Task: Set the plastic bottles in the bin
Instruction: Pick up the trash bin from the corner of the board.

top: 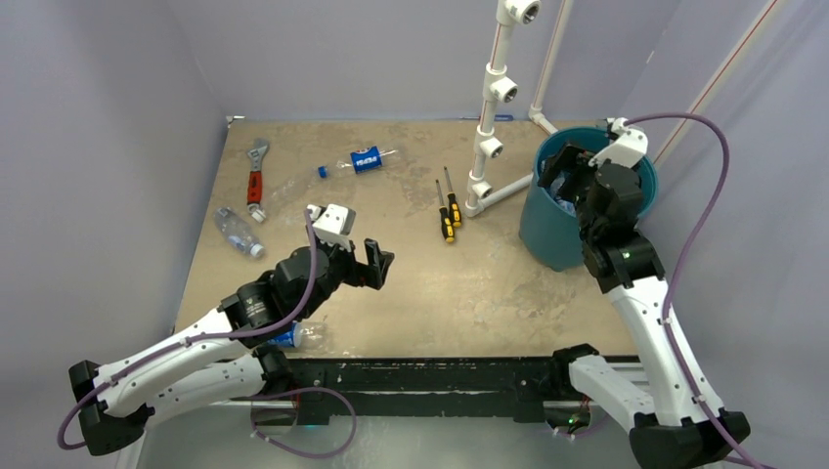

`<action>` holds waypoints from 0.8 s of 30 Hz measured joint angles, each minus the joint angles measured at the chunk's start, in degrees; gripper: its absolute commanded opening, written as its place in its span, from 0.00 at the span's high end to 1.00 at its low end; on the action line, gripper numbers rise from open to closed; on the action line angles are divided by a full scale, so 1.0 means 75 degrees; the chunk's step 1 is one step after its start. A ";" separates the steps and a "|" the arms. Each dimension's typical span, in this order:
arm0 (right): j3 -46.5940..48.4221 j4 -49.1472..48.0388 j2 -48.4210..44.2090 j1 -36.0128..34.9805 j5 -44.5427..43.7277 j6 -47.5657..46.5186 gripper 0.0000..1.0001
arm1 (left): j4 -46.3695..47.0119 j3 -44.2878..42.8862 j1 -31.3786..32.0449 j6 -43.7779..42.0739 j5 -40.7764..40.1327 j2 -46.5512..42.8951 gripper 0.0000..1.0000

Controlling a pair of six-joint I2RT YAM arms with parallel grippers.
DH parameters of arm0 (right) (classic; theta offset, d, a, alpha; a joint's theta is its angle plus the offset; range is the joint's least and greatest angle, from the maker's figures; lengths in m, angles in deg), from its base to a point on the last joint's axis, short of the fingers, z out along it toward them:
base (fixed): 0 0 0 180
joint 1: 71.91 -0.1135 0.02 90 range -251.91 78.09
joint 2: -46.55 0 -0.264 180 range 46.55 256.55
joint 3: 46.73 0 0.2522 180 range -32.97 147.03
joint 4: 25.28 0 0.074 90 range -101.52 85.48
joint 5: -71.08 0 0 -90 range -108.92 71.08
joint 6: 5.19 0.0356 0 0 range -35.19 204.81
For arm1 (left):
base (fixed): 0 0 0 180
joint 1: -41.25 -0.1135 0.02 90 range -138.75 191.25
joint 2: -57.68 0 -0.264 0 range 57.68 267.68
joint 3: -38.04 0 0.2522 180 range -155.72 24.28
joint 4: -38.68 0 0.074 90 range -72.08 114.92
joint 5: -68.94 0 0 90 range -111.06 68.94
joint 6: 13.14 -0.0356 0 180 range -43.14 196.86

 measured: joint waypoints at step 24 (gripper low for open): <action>0.0385 0.1737 0.1268 -0.0985 0.0396 -0.0880 0.47 | -0.0009 0.0000 0.0000 0.0000 0.0143 0.0172 0.09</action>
